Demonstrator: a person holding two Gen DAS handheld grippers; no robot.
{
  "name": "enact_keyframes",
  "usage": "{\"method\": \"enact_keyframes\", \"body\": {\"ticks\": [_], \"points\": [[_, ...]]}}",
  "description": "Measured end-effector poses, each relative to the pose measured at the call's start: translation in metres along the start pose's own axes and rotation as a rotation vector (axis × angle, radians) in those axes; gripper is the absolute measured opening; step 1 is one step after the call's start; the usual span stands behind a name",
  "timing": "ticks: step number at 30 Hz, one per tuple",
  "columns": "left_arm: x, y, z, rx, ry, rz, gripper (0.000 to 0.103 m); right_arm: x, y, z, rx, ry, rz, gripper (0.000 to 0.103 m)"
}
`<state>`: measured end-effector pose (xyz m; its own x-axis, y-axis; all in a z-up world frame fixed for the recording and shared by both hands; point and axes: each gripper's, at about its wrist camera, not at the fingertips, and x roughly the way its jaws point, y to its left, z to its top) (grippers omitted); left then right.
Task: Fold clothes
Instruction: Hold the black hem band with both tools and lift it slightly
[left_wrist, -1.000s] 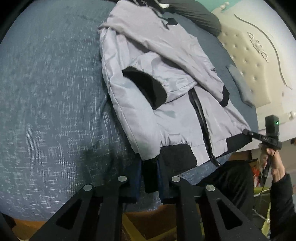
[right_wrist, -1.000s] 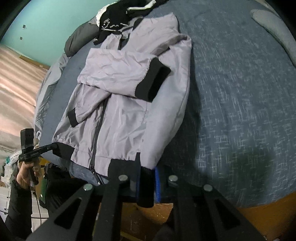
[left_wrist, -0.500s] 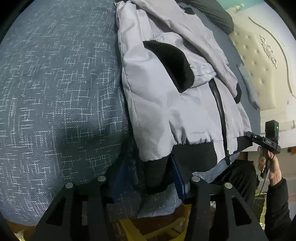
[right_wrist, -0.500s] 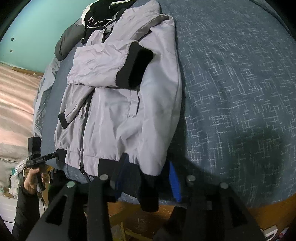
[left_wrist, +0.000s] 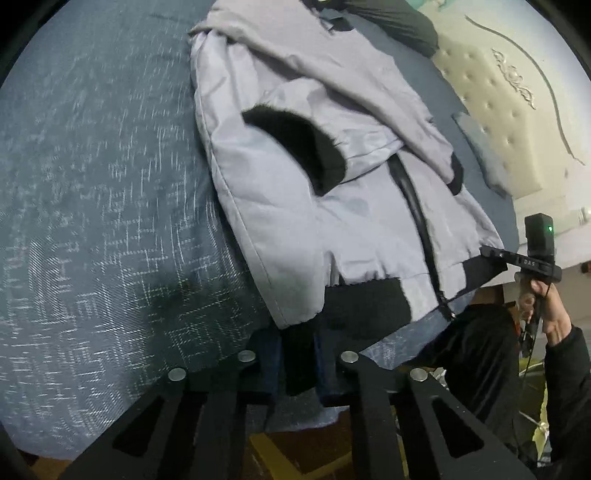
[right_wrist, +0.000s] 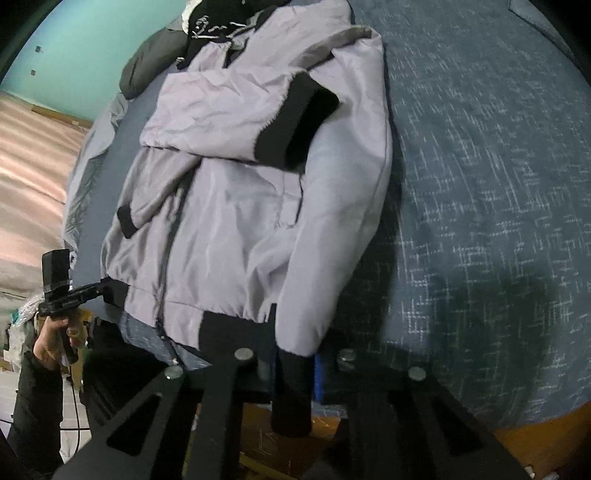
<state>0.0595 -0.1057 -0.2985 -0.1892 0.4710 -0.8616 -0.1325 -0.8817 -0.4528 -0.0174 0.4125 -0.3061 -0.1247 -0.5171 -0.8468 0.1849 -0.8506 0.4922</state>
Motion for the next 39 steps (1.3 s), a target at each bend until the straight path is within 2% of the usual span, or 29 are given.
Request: {"method": "enact_keyframes", "body": {"ticks": [7,20,28,39], "points": [[-0.034,-0.024,0.001,0.078,-0.04,0.032,0.011,-0.029,0.014,0.001,-0.054,-0.033,0.049,0.01],[-0.095,-0.049,0.017,0.179,-0.116,0.02,0.011,-0.092,0.05,0.002,-0.188,-0.101,0.12,0.01],[-0.127,-0.057,0.051,0.205,-0.189,0.012,0.011,-0.133,0.076,0.02,-0.262,-0.178,0.146,0.01],[-0.144,-0.072,0.112,0.192,-0.242,0.017,0.011,-0.161,0.095,0.08,-0.262,-0.224,0.131,0.01]]}}
